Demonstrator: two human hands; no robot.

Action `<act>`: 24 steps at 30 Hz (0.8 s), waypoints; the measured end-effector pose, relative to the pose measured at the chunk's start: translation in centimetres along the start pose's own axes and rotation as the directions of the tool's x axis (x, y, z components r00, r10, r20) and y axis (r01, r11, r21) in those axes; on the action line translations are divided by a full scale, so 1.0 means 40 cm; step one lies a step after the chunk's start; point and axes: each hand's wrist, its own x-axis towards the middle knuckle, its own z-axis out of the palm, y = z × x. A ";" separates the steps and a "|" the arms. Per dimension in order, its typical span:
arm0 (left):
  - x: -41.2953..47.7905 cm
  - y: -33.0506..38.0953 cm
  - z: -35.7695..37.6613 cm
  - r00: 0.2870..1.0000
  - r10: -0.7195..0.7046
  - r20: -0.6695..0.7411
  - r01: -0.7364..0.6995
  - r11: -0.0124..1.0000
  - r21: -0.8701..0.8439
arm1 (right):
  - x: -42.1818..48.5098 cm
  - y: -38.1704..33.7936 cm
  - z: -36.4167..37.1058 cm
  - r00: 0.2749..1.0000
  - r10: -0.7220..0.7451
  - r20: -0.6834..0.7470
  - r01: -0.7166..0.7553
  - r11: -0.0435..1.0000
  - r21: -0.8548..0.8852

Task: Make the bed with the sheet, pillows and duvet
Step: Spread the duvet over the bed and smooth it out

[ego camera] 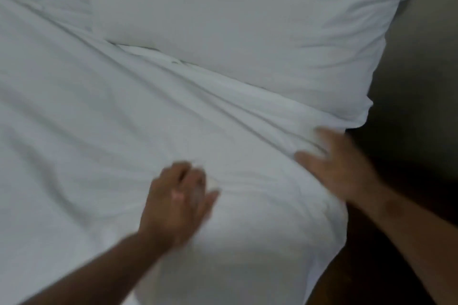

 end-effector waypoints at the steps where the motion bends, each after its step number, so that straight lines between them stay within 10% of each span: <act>1: 0.085 -0.006 -0.013 1.000 0.003 -0.023 -0.003 1.000 -0.022 | -0.019 -0.013 0.032 0.998 -0.037 0.052 0.040 0.998 -0.056; 4: 0.373 0.000 -0.063 0.955 0.079 0.287 -0.111 0.989 0.096 | -0.063 -0.014 0.061 0.997 -0.043 0.065 0.042 0.999 0.016; 9: 0.569 0.049 -0.058 0.593 -0.036 0.804 -0.304 0.915 0.265 | 0.048 0.033 0.005 0.933 -0.139 0.331 0.160 0.986 -0.039; 14: 0.682 0.107 -0.006 0.827 0.135 0.545 -0.162 0.987 0.001 | 0.218 0.102 -0.122 0.993 -0.052 0.106 0.041 0.994 0.099; 18: 0.644 0.097 0.102 0.817 0.019 0.576 -0.106 0.987 0.117 | 0.199 0.125 -0.006 0.992 -0.035 0.121 -0.003 0.954 0.300; 24: 0.663 -0.080 0.007 0.839 0.106 0.534 -0.219 0.964 0.152 | 0.255 0.238 0.023 0.998 0.014 0.068 -0.009 0.997 -0.073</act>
